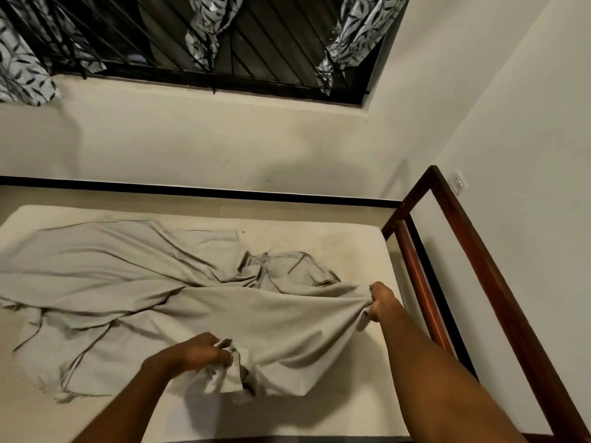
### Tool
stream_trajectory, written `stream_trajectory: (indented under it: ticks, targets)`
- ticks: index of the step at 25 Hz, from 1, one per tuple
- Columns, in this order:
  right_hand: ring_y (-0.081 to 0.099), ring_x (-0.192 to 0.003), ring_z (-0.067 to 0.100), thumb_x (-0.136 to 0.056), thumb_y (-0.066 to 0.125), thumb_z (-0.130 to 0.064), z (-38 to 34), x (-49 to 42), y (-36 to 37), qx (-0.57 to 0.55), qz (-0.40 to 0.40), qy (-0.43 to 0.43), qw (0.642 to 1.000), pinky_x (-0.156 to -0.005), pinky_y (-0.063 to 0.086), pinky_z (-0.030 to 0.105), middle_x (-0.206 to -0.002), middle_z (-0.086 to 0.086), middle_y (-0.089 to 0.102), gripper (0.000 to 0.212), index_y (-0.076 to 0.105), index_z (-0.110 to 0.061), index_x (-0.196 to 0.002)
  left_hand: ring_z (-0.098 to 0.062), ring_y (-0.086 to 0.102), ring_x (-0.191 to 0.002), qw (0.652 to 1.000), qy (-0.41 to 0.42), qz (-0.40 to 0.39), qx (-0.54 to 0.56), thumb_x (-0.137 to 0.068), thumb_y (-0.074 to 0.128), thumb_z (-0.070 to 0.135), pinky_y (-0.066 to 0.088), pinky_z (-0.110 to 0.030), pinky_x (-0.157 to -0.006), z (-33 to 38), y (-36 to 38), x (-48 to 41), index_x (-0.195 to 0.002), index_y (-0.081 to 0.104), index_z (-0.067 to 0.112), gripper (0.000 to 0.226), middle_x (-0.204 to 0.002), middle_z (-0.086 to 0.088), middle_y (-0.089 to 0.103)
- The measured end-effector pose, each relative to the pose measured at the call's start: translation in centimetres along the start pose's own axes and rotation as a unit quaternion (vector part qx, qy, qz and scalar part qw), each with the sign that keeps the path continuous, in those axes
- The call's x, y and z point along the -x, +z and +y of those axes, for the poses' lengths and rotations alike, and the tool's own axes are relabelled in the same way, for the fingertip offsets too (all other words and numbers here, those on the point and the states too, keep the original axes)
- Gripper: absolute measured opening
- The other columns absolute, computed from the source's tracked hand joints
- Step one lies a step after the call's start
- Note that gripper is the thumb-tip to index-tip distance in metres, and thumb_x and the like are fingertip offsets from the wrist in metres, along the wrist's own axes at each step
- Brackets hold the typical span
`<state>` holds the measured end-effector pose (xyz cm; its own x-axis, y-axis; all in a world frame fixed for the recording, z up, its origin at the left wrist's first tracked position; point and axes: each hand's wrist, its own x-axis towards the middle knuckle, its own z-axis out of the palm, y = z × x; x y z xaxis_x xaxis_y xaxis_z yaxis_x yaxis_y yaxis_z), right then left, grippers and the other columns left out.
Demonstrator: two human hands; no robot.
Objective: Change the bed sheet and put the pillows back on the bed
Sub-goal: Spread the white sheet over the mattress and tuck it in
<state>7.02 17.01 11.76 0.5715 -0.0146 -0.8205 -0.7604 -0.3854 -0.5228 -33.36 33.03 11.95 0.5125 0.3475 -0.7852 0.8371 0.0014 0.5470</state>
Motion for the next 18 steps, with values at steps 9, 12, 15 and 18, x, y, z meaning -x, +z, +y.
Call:
stream_trajectory:
  ticks: [9, 12, 15, 18]
  targets:
    - [0.067, -0.088, 0.023, -0.108, 0.046, -0.013, -21.7, -10.4, 6.1, -0.016, -0.125, -0.162, 0.979, -0.066, 0.063, 0.032, -0.126, 0.010, 0.065, 0.045, 0.047, -0.011, -0.153, -0.008, 0.063, -0.081, 0.997, -0.041, -0.047, 0.052, -0.075, 0.081, 0.057, 0.048, -0.027, -0.078, 11.3, 4.1, -6.9, -0.091, 0.074, 0.016, 0.044, -0.092, -0.001, 0.071]
    - [0.067, -0.100, 0.029, -0.107, 0.047, -0.007, -30.4, -9.8, 7.5, -0.102, -0.205, -0.217, 0.949, -0.091, 0.059, 0.041, -0.121, 0.007, 0.066, 0.046, 0.054, -0.025, -0.149, -0.024, 0.071, -0.096, 0.976, 0.014, -0.037, 0.216, -0.090, 0.079, 0.040, 0.053, -0.034, -0.090, 18.3, 5.1, -9.3, -0.106, 0.076, -0.003, 0.045, -0.111, -0.025, 0.075]
    - [0.064, -0.121, 0.030, -0.105, 0.055, -0.014, -36.0, -12.1, 7.6, -0.093, -0.208, -0.295, 0.928, -0.106, 0.053, 0.046, -0.145, 0.006, 0.060, 0.049, 0.052, -0.028, -0.152, -0.036, 0.071, -0.108, 0.954, 0.041, -0.073, 0.287, -0.096, 0.072, 0.024, 0.054, -0.038, -0.097, 25.2, 7.1, -11.2, -0.119, 0.072, -0.007, 0.039, -0.119, -0.031, 0.071]
    - [0.055, -0.132, 0.032, -0.103, 0.058, -0.020, -33.3, -16.1, 5.0, 0.074, -0.086, -0.310, 0.944, -0.101, 0.050, 0.036, -0.154, 0.009, 0.050, 0.058, 0.040, -0.019, -0.158, -0.029, 0.073, -0.102, 0.953, 0.050, -0.081, 0.288, -0.097, 0.071, 0.024, 0.057, -0.032, -0.091, 28.7, 10.2, -13.7, -0.122, 0.071, -0.005, 0.039, -0.117, -0.026, 0.074]
